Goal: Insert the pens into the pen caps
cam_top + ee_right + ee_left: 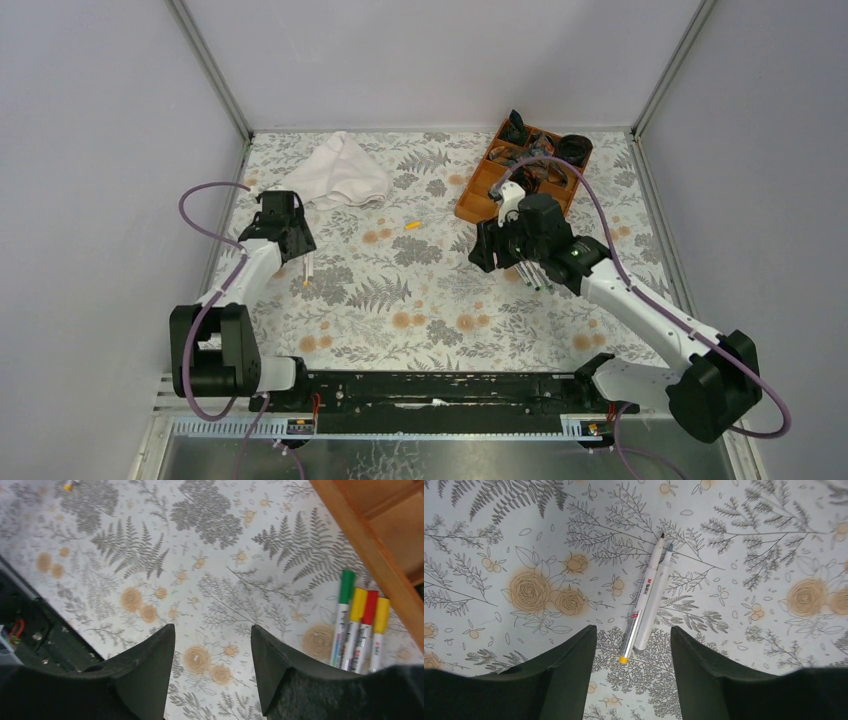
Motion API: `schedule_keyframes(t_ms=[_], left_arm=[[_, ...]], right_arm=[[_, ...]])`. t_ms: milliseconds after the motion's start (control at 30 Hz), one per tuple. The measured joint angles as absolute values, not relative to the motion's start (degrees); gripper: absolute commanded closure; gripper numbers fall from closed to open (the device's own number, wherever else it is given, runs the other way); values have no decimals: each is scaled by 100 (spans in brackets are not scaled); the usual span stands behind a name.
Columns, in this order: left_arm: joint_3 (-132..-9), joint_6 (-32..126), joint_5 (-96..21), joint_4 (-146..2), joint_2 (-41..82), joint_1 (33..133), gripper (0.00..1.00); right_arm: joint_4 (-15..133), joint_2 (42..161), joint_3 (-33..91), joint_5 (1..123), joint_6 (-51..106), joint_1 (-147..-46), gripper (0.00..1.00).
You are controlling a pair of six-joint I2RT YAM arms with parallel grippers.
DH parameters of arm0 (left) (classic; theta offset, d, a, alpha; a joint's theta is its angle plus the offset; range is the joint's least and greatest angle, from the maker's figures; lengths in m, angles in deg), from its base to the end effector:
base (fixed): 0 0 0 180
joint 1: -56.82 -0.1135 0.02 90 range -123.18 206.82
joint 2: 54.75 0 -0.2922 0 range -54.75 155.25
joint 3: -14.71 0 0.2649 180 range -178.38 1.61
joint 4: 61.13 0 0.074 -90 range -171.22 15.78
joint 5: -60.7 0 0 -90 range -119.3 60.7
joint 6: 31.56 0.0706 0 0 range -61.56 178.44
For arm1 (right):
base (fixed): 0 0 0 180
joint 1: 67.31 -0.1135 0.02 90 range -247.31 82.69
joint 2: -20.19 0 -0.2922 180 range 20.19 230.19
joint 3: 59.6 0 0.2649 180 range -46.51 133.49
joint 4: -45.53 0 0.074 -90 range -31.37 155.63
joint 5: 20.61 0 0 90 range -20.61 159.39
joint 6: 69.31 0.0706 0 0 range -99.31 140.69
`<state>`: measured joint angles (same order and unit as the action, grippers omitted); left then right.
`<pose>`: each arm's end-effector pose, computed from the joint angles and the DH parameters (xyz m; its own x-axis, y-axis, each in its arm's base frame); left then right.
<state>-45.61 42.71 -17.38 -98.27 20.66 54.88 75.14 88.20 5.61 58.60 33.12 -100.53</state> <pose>0.2891 0.0244 0.2142 -0.7172 -0.2897 -0.6338 -0.3678 0.9299 -0.0089 0.2405 0.1733 0.2947 -0.5822 -0.1285 -0.8028 -0.5582 0.7812 0.2797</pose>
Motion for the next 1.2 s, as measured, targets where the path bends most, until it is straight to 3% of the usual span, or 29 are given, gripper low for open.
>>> schedule_keyframes(t_ms=[167, 367, 1200], left_arm=[[-4563, 4315, -1782, -9880, 2497, 5438, 59], [-4655, 4391, -1801, -9948, 2974, 5386, 66], [-4871, 4527, -1851, -10007, 3763, 5338, 72]], right_arm=[[7144, 8501, 231, 5452, 3605, -10053, 36], [6904, 8319, -5, 5257, 3775, -10053, 36], [6672, 8267, -226, 4916, 3941, -10053, 36]])
